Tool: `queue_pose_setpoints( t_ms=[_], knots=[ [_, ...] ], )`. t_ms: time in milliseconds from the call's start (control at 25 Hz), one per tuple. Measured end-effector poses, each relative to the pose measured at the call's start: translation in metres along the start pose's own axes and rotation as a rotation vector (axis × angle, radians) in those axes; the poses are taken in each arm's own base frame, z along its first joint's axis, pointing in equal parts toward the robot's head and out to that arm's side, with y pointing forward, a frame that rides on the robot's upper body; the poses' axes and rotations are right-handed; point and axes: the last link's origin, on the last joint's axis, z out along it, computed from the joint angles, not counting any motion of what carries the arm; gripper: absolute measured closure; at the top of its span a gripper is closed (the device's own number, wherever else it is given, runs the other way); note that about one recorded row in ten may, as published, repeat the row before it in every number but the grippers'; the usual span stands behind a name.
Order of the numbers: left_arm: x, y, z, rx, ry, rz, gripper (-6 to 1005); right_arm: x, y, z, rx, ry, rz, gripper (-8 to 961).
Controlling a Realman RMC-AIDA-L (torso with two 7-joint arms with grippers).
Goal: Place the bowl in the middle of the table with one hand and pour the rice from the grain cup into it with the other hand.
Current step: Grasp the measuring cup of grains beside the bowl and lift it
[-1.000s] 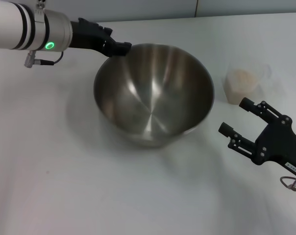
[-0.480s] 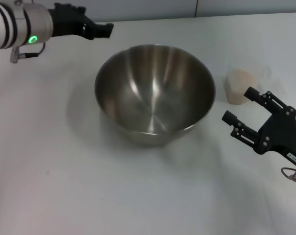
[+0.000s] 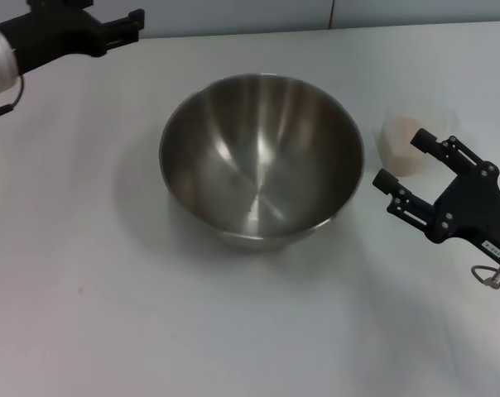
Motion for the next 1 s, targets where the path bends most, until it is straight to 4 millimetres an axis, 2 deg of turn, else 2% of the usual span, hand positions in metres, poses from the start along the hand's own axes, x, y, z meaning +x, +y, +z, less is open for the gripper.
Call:
queue_pose_setpoints(
  t_ms=[40, 80, 160, 240, 360, 400, 440, 480, 560, 600, 800, 1000],
  knots=[
    [0.000, 0.000, 0.000, 0.000, 0.000, 0.000, 139, 0.000, 0.000, 0.000, 0.000, 0.000, 0.000, 171],
    [-0.006, 0.001, -0.016, -0.054, 0.062, -0.004, 139, -0.001, -0.001, 0.002, -0.003, -0.001, -0.002, 171],
    [-0.009, 0.000, -0.023, -0.074, 0.092, -0.014, 139, -0.001, -0.001, 0.002, -0.005, -0.001, -0.003, 171],
    [-0.022, 0.000, -0.057, -0.168, 0.228, -0.040, 139, -0.002, -0.003, 0.005, -0.011, -0.003, -0.010, 171],
    [-0.025, -0.001, -0.066, -0.185, 0.255, -0.045, 138, -0.003, -0.004, 0.005, -0.011, -0.002, -0.013, 171],
    [-0.030, 0.000, -0.080, -0.234, 0.273, -0.045, 138, -0.003, -0.005, 0.005, -0.007, -0.003, -0.014, 171],
    [-0.030, 0.000, -0.080, -0.234, 0.273, -0.045, 138, -0.003, -0.005, 0.005, -0.007, -0.003, -0.014, 171],
    [-0.036, 0.001, -0.090, -0.276, 0.264, -0.046, 138, -0.003, -0.006, 0.005, 0.003, -0.005, -0.017, 171],
    [-0.037, 0.001, -0.093, -0.287, 0.260, -0.044, 138, -0.004, -0.010, 0.004, 0.032, -0.012, -0.023, 170],
    [-0.044, 0.007, -0.103, -0.361, 0.220, -0.029, 138, -0.005, -0.011, 0.003, 0.047, -0.016, -0.025, 170],
    [-0.056, 0.021, -0.118, -0.493, 0.137, 0.002, 139, -0.004, -0.012, 0.003, 0.046, -0.015, -0.026, 170],
    [-0.068, 0.025, -0.121, -0.523, 0.043, 0.024, 138, -0.005, -0.015, 0.001, 0.094, -0.026, -0.024, 170]
  ],
)
